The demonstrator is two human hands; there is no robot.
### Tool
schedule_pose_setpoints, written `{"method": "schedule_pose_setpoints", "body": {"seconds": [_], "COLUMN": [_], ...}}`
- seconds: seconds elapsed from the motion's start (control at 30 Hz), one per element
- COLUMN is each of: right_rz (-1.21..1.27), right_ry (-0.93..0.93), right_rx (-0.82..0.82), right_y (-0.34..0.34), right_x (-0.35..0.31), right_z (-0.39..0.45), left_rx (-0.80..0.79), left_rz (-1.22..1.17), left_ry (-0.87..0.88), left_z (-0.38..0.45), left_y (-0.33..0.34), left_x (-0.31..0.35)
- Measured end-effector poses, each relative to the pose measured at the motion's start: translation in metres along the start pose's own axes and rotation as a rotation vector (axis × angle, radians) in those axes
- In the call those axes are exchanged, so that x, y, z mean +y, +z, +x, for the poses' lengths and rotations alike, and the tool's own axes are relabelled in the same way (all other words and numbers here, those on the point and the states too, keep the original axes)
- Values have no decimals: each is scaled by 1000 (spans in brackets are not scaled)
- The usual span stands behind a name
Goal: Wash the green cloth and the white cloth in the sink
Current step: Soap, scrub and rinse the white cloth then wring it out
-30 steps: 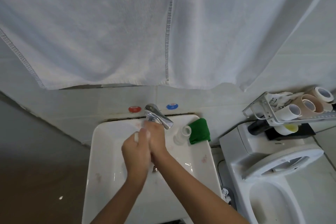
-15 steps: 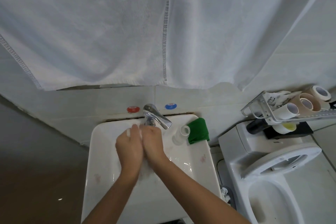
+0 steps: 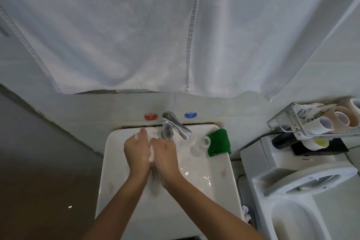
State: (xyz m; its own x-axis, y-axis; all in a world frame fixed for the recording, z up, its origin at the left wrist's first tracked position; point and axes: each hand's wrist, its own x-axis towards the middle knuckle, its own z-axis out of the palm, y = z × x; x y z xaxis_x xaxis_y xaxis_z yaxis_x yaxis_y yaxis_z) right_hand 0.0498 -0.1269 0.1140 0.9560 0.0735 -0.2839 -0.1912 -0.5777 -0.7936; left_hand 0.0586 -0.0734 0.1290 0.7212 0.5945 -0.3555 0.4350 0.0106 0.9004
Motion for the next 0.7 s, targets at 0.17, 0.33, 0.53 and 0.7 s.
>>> {"method": "schedule_pose_setpoints", "body": {"seconds": [0.17,0.33,0.53,0.7], "right_rz": [88,442,234,552], "right_ry": [147,173,102,268], "right_rx": [85,90,111,73], "right_y": [-13,-3,-9,-5], "right_x": [8,-9,-7,1], "right_z": [25,-12,2,8], "left_rx": [-81,9,-3,-45], "left_rz": [26,-23,19,25], "left_ry": [127,33,87,115], "left_z": [-35,6,-12,-19], "left_y": [6,0,6,4], "left_x": [-17,-6,-10,-10]}}
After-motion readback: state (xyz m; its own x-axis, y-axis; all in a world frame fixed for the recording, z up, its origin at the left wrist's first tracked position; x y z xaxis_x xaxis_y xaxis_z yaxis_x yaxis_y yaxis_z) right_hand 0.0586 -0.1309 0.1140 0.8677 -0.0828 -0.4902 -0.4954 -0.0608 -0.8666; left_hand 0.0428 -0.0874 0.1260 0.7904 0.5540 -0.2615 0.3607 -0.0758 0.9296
